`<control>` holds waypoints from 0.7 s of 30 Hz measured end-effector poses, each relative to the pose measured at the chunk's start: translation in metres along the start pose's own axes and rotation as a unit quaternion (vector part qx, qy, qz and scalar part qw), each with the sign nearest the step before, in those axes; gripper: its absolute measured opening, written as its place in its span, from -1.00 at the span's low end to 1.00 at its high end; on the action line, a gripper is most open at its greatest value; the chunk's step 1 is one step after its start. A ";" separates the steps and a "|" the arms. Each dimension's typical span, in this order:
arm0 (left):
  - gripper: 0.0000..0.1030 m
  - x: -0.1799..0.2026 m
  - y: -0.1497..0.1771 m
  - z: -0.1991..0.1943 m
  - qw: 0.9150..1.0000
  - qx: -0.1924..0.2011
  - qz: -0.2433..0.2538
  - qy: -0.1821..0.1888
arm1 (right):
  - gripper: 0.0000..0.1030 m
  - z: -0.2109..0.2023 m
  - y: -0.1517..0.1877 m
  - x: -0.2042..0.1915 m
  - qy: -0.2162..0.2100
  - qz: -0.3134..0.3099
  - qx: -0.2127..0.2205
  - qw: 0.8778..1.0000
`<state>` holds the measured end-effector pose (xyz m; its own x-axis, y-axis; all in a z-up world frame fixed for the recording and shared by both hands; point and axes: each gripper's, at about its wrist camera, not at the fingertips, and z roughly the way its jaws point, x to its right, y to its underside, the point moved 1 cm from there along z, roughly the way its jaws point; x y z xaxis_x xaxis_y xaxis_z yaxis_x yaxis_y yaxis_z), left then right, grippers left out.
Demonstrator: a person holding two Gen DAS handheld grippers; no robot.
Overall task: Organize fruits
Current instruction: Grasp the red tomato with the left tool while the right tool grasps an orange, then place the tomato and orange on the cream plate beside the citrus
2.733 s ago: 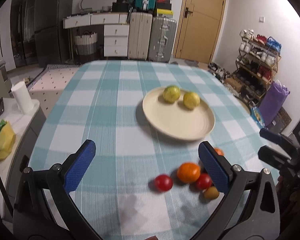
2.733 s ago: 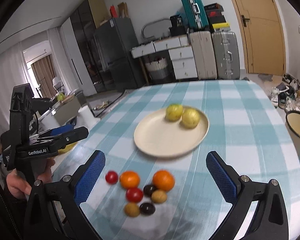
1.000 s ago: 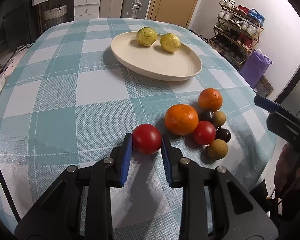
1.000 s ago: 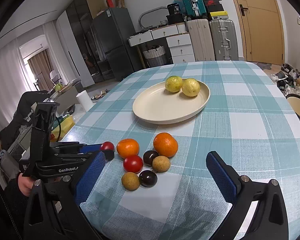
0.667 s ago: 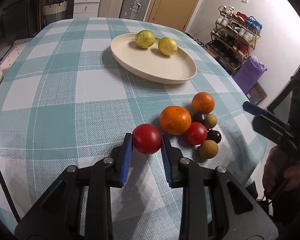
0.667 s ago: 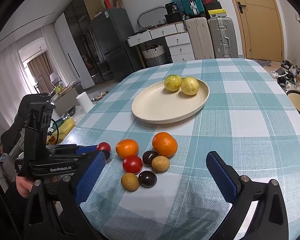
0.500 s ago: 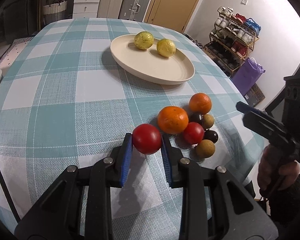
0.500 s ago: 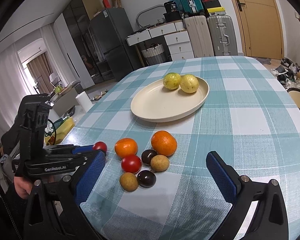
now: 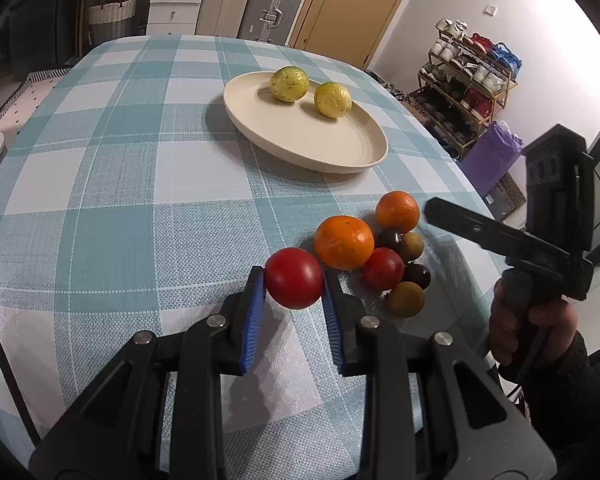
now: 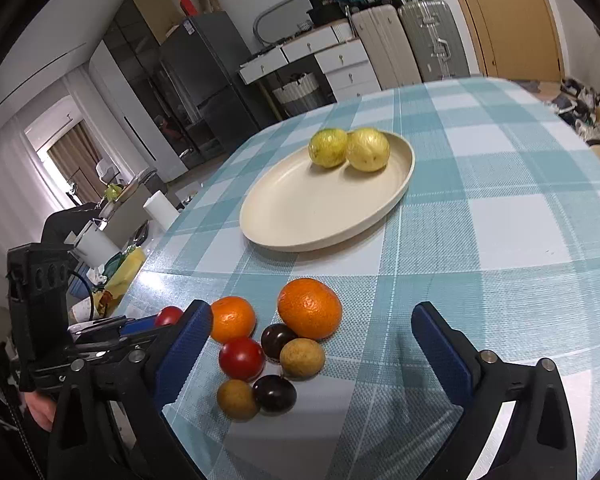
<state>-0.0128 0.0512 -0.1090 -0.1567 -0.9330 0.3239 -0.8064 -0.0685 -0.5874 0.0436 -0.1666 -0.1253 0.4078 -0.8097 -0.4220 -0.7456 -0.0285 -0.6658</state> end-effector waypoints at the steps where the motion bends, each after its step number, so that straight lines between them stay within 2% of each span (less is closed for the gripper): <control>1: -0.51 0.000 0.000 0.000 1.000 0.000 0.000 0.000 | 0.83 0.003 0.000 0.000 -0.001 0.000 -0.004 1.000; 5: -0.51 0.000 -0.001 0.001 1.000 -0.001 0.000 -0.001 | 0.66 0.012 -0.002 0.001 -0.001 0.002 -0.016 1.000; 7: -0.51 0.000 -0.001 0.001 1.000 -0.003 -0.001 -0.002 | 0.54 0.015 -0.003 0.000 -0.003 -0.001 -0.020 1.000; 9: -0.51 0.000 -0.003 0.002 1.000 -0.004 -0.002 -0.002 | 0.33 0.018 -0.003 -0.001 -0.003 -0.005 -0.025 1.000; 13: -0.51 -0.001 -0.003 0.004 1.000 -0.006 -0.005 -0.003 | 0.17 0.021 -0.003 0.000 -0.004 -0.004 -0.028 1.000; 15: -0.51 -0.002 -0.003 0.004 1.000 -0.007 -0.005 -0.002 | -0.03 0.023 -0.003 0.001 -0.007 -0.001 -0.031 1.000; 17: -0.51 -0.002 -0.004 0.004 1.000 -0.006 -0.006 -0.002 | -0.14 0.025 -0.002 0.000 -0.009 -0.001 -0.036 0.999; 21: -0.51 -0.001 -0.007 0.002 1.000 -0.003 -0.006 -0.003 | -0.22 0.025 -0.001 -0.001 -0.009 -0.001 -0.035 0.999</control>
<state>-0.0062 0.0519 -0.1070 -0.1446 -0.9341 0.3265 -0.8110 -0.0771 -0.5800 0.0575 -0.1512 -0.1397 0.4181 -0.7994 -0.4315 -0.7799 -0.0722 -0.6217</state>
